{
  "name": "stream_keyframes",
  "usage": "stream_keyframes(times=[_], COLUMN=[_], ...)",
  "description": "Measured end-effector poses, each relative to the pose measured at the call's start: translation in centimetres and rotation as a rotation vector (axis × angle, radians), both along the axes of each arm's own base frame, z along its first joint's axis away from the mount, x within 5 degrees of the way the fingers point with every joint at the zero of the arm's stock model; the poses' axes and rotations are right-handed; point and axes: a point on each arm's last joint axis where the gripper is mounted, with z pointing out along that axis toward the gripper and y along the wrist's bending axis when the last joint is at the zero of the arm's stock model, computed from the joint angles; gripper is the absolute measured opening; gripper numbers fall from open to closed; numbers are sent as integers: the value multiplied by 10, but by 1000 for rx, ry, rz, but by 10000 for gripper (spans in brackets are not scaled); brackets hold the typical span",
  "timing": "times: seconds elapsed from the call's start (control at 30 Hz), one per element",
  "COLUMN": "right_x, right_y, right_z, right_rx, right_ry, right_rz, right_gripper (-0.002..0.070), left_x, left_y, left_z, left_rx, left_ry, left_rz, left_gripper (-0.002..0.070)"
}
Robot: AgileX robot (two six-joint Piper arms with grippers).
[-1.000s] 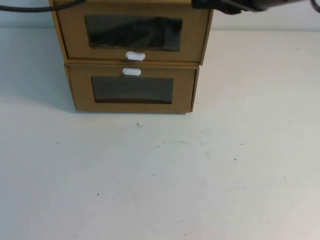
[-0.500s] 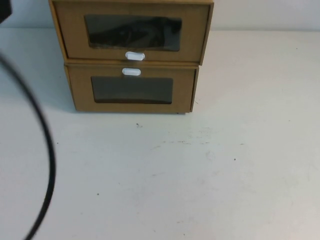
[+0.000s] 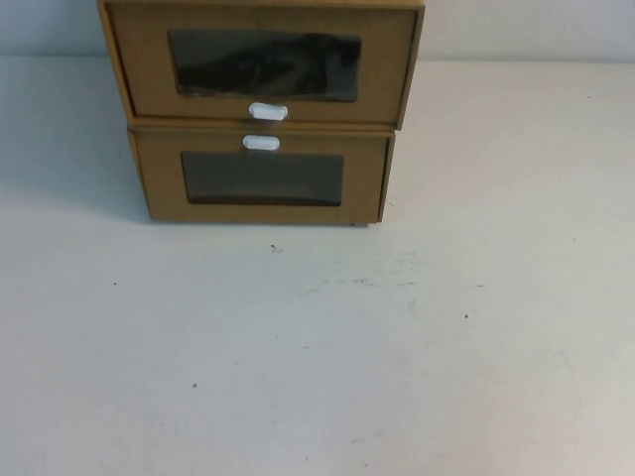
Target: Close the shoe box
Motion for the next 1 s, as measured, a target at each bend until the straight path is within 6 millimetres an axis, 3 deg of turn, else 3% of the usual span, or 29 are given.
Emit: stream_keyframes(times=[0.2, 0.37, 0.67, 1.0], right_x=[24, 30, 31, 30], right_y=[11, 13, 14, 15], right_z=[-46, -81, -101, -112], right_rx=[110, 149, 71, 10], right_ry=[-159, -223, -84, 20], right_rz=[-25, -39, -32, -25], right_gripper=[-11, -11, -11, -12], left_x=[17, 26, 28, 26], left_y=[7, 15, 22, 17], left_z=[-47, -83, -140, -150], left_rx=[-31, -102, -85, -77], left_ry=[78, 144, 268, 325], left_rz=[103, 202, 288, 235], left_gripper=[-2, -2, -2, -2])
